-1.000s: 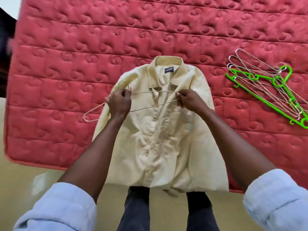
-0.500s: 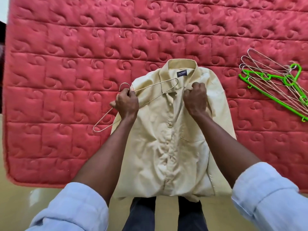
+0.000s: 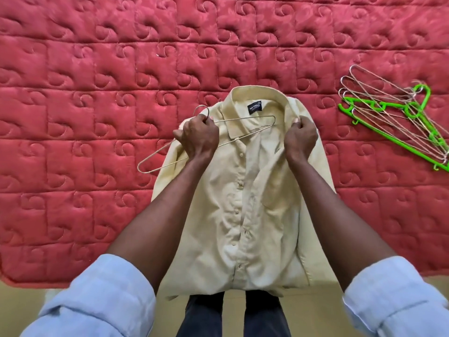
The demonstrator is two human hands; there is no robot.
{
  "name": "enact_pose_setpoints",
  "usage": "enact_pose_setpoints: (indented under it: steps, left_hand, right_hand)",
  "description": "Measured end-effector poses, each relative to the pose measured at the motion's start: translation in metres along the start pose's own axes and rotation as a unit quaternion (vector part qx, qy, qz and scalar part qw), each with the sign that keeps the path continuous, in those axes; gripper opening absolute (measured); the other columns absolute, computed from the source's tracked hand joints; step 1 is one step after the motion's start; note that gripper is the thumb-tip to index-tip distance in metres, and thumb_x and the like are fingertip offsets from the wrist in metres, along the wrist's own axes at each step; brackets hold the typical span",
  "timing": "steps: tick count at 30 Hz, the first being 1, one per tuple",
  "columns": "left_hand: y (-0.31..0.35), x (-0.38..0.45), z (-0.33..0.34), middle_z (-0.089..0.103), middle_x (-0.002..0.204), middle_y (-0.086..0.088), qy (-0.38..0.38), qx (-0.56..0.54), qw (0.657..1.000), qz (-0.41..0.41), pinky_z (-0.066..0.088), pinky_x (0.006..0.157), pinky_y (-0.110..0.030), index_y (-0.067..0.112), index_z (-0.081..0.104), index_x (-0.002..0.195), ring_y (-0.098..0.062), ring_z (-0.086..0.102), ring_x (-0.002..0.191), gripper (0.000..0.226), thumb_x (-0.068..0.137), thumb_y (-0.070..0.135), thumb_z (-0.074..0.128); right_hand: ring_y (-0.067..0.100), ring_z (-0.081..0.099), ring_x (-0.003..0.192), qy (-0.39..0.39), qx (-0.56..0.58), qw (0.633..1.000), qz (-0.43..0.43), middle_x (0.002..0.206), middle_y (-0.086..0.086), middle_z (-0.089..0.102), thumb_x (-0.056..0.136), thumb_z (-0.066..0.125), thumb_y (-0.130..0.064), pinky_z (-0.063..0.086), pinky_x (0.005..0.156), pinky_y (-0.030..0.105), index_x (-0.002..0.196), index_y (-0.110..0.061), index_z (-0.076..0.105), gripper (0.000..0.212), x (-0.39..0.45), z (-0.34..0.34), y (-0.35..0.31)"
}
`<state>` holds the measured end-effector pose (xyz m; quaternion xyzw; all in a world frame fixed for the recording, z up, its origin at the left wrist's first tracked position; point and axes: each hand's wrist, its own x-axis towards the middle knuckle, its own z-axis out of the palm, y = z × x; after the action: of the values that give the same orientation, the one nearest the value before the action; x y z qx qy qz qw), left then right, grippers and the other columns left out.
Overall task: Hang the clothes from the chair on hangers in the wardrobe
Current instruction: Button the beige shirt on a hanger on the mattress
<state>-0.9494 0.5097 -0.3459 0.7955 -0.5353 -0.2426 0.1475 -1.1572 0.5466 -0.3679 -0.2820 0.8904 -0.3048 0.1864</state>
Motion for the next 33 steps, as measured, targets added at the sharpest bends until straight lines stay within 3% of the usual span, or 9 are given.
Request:
enact_pose_setpoints:
  steps: [6, 11, 14, 17, 20, 26, 29, 31, 33]
  left_hand:
    - [0.043, -0.001, 0.010, 0.072, 0.098, -0.016, -0.049, 0.027, 0.998, 0.002, 0.025, 0.098, -0.040, 0.014, 0.071, 0.087, -0.035, 0.062, 0.100, 0.025, 0.092, 0.027, 0.050]
    - [0.091, 0.000, 0.024, 0.071, 0.101, -0.016, -0.086, 0.040, 0.995, 0.024, 0.027, 0.100, -0.041, 0.023, 0.061, 0.081, -0.034, 0.062, 0.103, 0.014, 0.087, 0.020, 0.050]
    - [0.113, 0.005, 0.044, 0.071, 0.098, -0.013, -0.089, 0.049, 0.994, 0.031, 0.026, 0.103, -0.042, 0.020, 0.060, 0.076, -0.033, 0.063, 0.102, 0.014, 0.084, 0.020, 0.049]
    - [0.124, 0.013, 0.066, 0.069, 0.084, -0.009, -0.101, 0.026, 0.994, 0.032, 0.030, 0.096, -0.039, 0.015, 0.064, 0.069, -0.033, 0.062, 0.092, 0.019, 0.083, 0.020, 0.051]
    - [0.133, 0.015, 0.085, 0.065, 0.072, -0.010, -0.119, -0.004, 0.992, 0.041, 0.036, 0.088, -0.036, 0.016, 0.051, 0.053, -0.032, 0.056, 0.077, 0.032, 0.083, 0.024, 0.057]
    - [0.121, 0.013, 0.112, 0.056, 0.060, -0.015, -0.103, -0.092, 0.989, 0.056, 0.049, 0.065, -0.041, 0.014, 0.051, 0.051, -0.023, 0.051, 0.059, 0.037, 0.079, 0.031, 0.066]
    - [0.114, 0.014, 0.111, 0.060, 0.058, -0.008, -0.113, -0.139, 0.983, 0.048, 0.048, 0.059, -0.035, 0.020, 0.055, 0.051, -0.009, 0.048, 0.052, 0.032, 0.077, 0.031, 0.070]
    - [0.116, 0.014, 0.107, 0.064, 0.059, -0.002, -0.118, -0.172, 0.977, 0.049, 0.047, 0.057, -0.028, 0.018, 0.065, 0.059, 0.000, 0.051, 0.051, 0.023, 0.077, 0.028, 0.074]
    - [0.123, 0.012, 0.104, 0.071, 0.067, -0.002, -0.112, -0.184, 0.975, 0.058, 0.048, 0.061, -0.026, 0.016, 0.072, 0.068, 0.001, 0.055, 0.055, 0.015, 0.078, 0.027, 0.073]
  right_hand:
    - [0.030, 0.058, 0.098, 0.071, 0.050, 0.990, -0.113, 0.108, 0.019, 0.063, 0.097, 0.046, -0.010, 0.035, 0.077, 0.021, 0.115, -0.004, 0.066, 0.028, 0.025, -0.033, -0.015]
    - [0.026, 0.056, 0.090, 0.031, 0.029, 0.974, -0.222, 0.103, 0.020, 0.060, 0.095, 0.048, -0.009, 0.030, 0.071, 0.013, 0.113, -0.001, 0.067, 0.027, 0.045, -0.046, -0.022]
    - [0.020, 0.055, 0.089, -0.048, 0.043, 0.958, -0.281, 0.099, 0.017, 0.062, 0.091, 0.051, -0.004, 0.031, 0.075, 0.008, 0.109, -0.001, 0.068, 0.025, 0.052, -0.050, -0.019]
    - [0.022, 0.060, 0.093, -0.183, 0.067, 0.934, -0.299, 0.100, 0.012, 0.066, 0.089, 0.054, -0.002, 0.043, 0.084, 0.022, 0.106, -0.002, 0.069, 0.022, 0.058, -0.045, -0.007]
    - [0.022, 0.063, 0.101, -0.292, 0.049, 0.916, -0.269, 0.108, 0.010, 0.069, 0.089, 0.057, -0.002, 0.048, 0.093, 0.033, 0.111, -0.005, 0.070, 0.026, 0.064, -0.034, 0.008]
    - [0.007, 0.059, 0.094, -0.406, 0.061, 0.868, -0.278, 0.108, 0.009, 0.071, 0.087, 0.064, -0.001, 0.044, 0.087, 0.017, 0.111, -0.003, 0.071, 0.025, 0.067, -0.021, 0.017]
    - [0.003, 0.057, 0.079, -0.358, 0.065, 0.904, -0.225, 0.092, 0.002, 0.070, 0.091, 0.065, -0.019, 0.045, 0.078, 0.016, 0.104, -0.004, 0.073, 0.021, 0.069, -0.022, 0.018]
    - [0.017, 0.059, 0.096, -0.253, 0.067, 0.939, -0.221, 0.104, 0.006, 0.067, 0.088, 0.063, -0.024, 0.047, 0.089, 0.033, 0.111, -0.005, 0.068, 0.031, 0.074, -0.015, 0.018]
    - [0.025, 0.055, 0.113, -0.252, 0.014, 0.943, -0.216, 0.120, 0.007, 0.064, 0.079, 0.063, -0.032, 0.042, 0.098, 0.042, 0.124, -0.011, 0.061, 0.049, 0.079, -0.005, 0.013]
